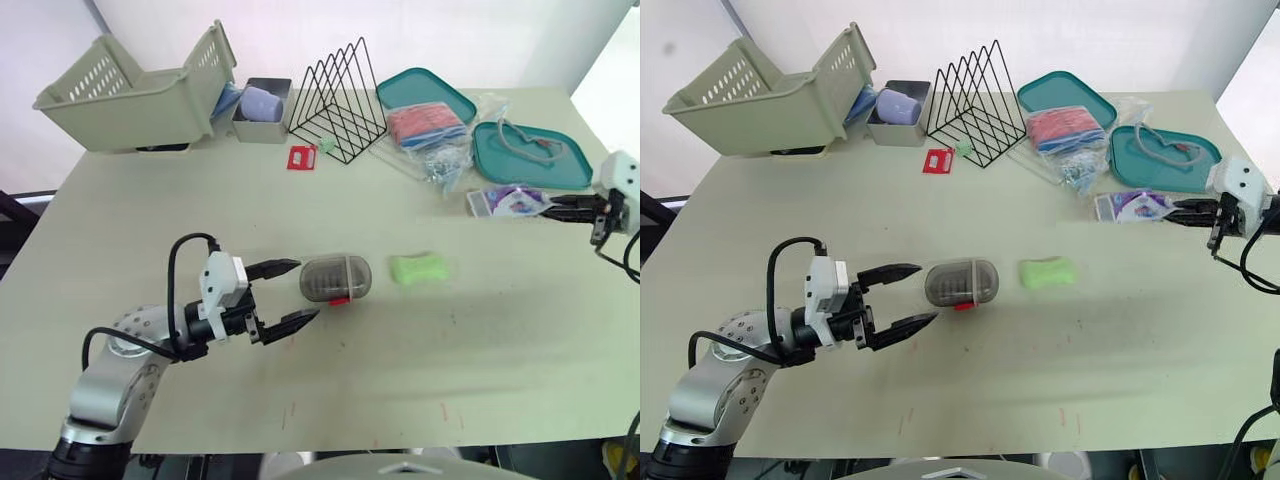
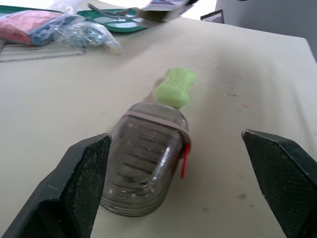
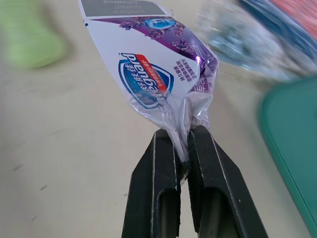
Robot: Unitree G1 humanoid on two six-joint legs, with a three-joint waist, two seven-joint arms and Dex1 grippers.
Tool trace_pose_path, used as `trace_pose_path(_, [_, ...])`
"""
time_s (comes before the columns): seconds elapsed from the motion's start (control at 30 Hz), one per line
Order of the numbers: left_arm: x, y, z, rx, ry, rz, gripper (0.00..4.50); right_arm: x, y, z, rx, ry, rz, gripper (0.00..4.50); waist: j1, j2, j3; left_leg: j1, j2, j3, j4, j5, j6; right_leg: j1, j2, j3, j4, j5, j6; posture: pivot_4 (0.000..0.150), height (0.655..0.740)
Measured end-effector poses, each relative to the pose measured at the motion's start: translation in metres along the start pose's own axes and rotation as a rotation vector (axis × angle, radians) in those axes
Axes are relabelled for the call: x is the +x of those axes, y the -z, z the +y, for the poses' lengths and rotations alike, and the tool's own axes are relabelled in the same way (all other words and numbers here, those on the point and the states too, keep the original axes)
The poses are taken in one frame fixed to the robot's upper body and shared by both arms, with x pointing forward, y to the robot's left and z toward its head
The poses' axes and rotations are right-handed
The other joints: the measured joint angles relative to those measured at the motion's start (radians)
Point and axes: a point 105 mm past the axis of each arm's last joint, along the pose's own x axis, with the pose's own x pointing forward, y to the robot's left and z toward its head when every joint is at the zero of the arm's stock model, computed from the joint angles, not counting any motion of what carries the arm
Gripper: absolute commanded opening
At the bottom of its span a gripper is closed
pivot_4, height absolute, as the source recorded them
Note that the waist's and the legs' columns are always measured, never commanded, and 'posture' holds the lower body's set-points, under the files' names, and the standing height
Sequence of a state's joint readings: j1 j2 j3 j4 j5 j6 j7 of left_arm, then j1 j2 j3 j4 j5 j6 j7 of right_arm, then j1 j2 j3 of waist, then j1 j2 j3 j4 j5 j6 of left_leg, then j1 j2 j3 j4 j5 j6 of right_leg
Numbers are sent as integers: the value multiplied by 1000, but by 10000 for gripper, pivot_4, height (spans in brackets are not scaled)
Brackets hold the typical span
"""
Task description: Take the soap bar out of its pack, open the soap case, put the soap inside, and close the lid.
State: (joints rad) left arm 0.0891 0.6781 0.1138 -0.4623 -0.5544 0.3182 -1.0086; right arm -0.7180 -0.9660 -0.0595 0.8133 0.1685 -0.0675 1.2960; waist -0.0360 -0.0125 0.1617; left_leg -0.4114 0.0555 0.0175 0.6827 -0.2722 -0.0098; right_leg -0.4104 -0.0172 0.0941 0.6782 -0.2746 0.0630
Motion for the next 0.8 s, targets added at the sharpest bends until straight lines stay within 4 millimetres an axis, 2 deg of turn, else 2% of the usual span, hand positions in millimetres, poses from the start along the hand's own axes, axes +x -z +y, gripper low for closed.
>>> trace_pose_path(0.1, [0,1,-1,-2,6,2,45000,3,14,0,80,55,26,536,0,0,0,0,0,0,0,0,0,0,0,0,0,0,0,1500,7400])
trace_pose_path(0.13, [0,1,-2,0,15,3,45000,7,30,0,179,154,50,536,-1,0,0,0,0,0,0,0,0,0,0,1,0,0,0,1500,7400])
trace_pose_path(0.27, [-1,1,-3,2,20,3,45000,12,41,-4,308,314,85,536,-6,1,0,0,0,0,0,0,0,-1,1,1,1,0,0,1500,7400])
trace_pose_path(0.57, [-1,2,-3,-3,18,6,45000,17,37,2,584,550,120,536,1,1,0,-1,0,-1,0,0,0,-1,1,0,0,0,0,1500,7400])
trace_pose_path(0.8, [-1,2,-3,0,10,5,45000,15,38,15,609,571,160,536,-1,1,0,-1,0,-1,0,0,0,-1,1,0,0,0,0,1500,7400])
